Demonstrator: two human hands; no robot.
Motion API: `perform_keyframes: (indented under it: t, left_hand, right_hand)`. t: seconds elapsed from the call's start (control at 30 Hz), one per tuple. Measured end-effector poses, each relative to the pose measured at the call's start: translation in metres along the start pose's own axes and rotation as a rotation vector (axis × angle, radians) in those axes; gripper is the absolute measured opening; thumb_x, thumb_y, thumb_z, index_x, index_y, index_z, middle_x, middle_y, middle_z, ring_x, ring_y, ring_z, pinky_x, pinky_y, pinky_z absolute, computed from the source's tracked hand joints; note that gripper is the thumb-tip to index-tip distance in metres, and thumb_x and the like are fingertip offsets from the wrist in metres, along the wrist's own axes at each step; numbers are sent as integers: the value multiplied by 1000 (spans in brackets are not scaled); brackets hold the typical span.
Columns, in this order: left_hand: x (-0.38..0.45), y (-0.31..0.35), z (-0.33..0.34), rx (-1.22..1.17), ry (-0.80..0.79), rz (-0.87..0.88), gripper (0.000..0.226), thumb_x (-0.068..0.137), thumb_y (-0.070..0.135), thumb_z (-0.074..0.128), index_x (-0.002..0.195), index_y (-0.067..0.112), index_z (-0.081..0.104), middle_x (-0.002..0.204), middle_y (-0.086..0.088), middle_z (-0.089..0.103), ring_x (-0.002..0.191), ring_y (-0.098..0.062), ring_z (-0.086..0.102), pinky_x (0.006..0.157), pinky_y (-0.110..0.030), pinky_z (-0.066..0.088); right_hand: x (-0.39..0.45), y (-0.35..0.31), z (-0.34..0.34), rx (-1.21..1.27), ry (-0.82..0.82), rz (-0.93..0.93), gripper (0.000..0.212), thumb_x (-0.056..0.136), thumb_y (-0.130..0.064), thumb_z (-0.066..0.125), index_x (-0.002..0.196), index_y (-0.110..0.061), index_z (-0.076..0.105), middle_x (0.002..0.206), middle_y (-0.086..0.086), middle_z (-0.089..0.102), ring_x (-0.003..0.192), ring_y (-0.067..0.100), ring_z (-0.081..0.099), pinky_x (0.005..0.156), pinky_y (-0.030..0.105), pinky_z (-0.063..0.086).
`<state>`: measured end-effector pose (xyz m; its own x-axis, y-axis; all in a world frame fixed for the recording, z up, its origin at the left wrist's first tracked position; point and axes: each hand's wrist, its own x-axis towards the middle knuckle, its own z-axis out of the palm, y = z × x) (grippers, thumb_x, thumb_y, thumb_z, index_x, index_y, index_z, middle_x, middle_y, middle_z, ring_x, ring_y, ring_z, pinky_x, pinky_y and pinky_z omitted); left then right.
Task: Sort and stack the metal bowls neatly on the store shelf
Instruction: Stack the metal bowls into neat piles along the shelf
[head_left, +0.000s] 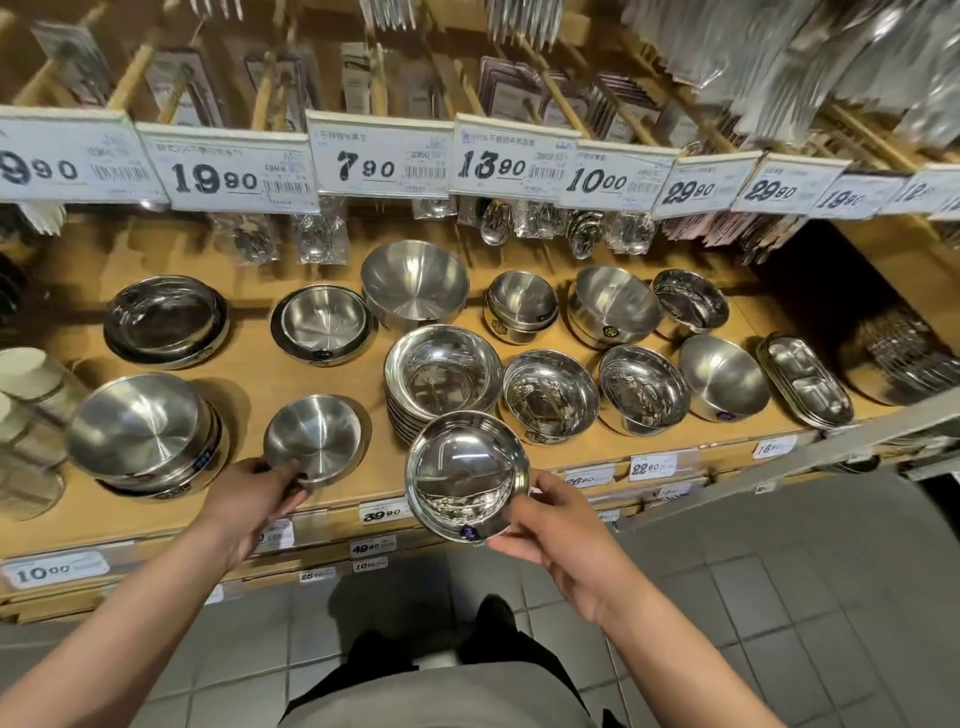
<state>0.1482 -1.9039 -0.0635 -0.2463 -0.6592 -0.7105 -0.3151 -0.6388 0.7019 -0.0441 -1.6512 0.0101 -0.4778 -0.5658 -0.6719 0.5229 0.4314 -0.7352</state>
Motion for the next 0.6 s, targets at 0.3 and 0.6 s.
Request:
perform_keyframes:
  t: [0.3, 0.6]
  left_hand:
    - [-47, 21, 13, 704, 443, 258, 59, 89, 40, 71, 117, -9, 55, 114, -30, 64, 104, -46, 61, 79, -44, 47]
    - [-134, 32, 164, 452, 115, 379, 14, 96, 24, 59, 87, 18, 68, 75, 1, 70, 72, -21, 66, 72, -38, 57]
  right_hand:
    - [9, -17, -41, 30, -27, -40, 32, 94, 6, 57, 122, -6, 65, 67, -6, 72, 60, 4, 68, 69, 26, 64]
    - [14, -27, -154, 98, -1, -44, 25, 96, 6, 56, 115, -8, 66, 66, -3, 72, 60, 6, 70, 64, 25, 63]
